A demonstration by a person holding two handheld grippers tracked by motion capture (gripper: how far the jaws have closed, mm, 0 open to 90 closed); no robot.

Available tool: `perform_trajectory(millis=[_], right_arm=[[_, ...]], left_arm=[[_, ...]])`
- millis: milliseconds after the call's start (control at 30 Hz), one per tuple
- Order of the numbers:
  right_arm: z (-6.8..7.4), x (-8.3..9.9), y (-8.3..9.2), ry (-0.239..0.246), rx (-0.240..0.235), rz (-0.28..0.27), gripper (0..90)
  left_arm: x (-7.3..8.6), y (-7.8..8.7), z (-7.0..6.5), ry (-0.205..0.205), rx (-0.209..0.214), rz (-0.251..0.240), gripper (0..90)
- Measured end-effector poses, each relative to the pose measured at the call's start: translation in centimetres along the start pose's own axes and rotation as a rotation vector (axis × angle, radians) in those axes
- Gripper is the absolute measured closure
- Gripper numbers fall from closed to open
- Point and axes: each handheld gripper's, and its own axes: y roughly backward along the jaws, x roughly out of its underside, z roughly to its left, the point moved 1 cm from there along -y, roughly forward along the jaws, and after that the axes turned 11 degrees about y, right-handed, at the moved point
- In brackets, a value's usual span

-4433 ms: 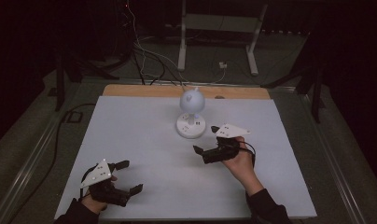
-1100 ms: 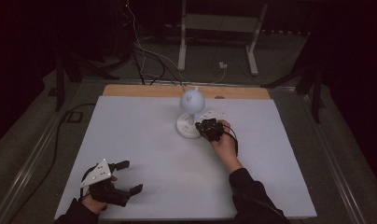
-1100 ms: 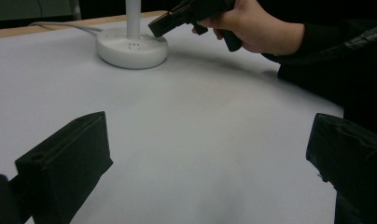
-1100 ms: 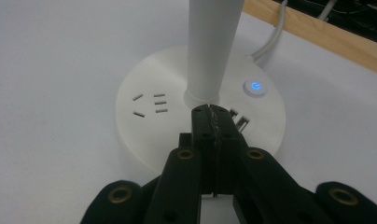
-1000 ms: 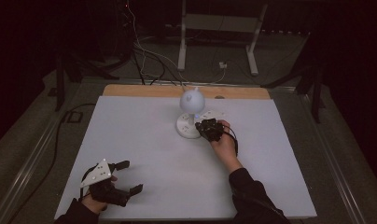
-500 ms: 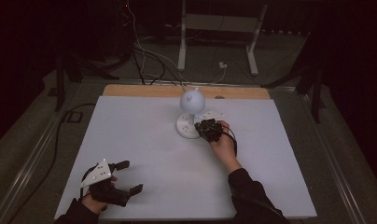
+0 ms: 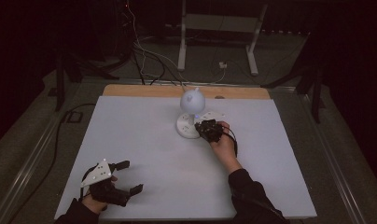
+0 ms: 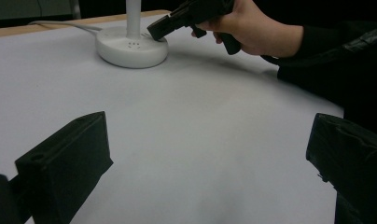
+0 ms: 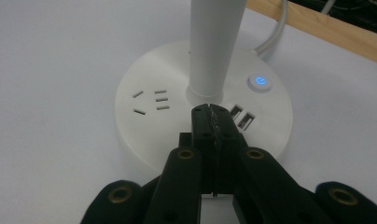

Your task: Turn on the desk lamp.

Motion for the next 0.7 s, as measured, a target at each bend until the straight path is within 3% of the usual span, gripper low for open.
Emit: perform_trajectory(millis=[133,233,300,400,467,500,700], right_arm=[[0.1,-0.4,0.1,0.005,-0.011,0.003,89.8],[0.3,-0.8,0.5,-0.007,-0.026,-0.021,85.0],[0.4,-1.0,0.8,0.010,-0.027,-0.032,81.4],[0.5,-1.0,1.3,0.014,-0.055,-0.055,69.8],[0.6,-0.9,1.4,0.015,-0.091,-0.070,56.3],[0.6,-0.8,1.5,0.010,-0.103,-0.078,54.9],[0.4,-0.5,2.2,-0.008,-0.120,-0.089,31.0]], left_arm=[[0.0,0.0,0.0,0.002,0.001,-0.001,0.3],[0.0,0.0,0.1,0.001,0.000,-0.001,0.4],[0.0,0.0,0.1,0.003,0.001,-0.001,0.4],[0.0,0.0,0.0,-0.003,0.001,0.001,0.3],[0.0,0.0,0.0,-0.001,0.002,-0.002,0.4],[0.0,0.0,0.0,0.002,0.001,-0.001,0.4],[0.0,0.0,0.0,0.000,0.000,0.000,0.3]])
